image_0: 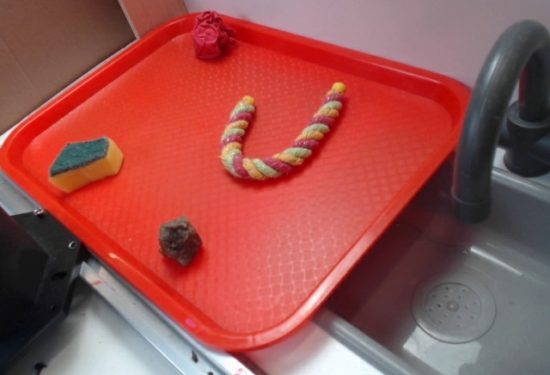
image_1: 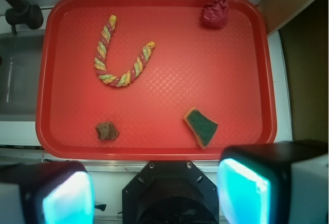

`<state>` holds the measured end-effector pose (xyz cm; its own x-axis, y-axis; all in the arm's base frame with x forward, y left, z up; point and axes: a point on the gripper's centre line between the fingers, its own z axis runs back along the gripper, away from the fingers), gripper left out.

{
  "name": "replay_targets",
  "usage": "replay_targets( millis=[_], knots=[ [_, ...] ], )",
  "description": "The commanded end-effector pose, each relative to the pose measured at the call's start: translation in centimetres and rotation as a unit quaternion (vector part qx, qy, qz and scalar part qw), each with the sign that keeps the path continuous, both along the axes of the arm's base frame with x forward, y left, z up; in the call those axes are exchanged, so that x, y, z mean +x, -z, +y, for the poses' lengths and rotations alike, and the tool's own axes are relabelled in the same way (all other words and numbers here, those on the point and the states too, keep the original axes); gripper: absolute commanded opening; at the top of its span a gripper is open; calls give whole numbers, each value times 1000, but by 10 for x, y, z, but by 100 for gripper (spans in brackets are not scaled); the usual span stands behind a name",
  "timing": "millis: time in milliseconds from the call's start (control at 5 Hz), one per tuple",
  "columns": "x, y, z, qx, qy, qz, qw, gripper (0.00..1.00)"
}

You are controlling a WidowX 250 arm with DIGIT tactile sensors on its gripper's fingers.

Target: Grab the rock.

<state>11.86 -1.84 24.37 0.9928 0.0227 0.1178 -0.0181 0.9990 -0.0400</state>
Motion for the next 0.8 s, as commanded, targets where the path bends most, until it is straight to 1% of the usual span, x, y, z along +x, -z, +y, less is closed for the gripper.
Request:
replay_targets(
  millis=[0,200,400,600],
  knots=[
    [0,0,0,0,0,0,1000,100],
    [14,12,-28,-19,0,-47,999,100],
    [17,15,-68,11,4,-71,997,100],
    [25,27,-94,13,16,-65,998,100]
  ],
)
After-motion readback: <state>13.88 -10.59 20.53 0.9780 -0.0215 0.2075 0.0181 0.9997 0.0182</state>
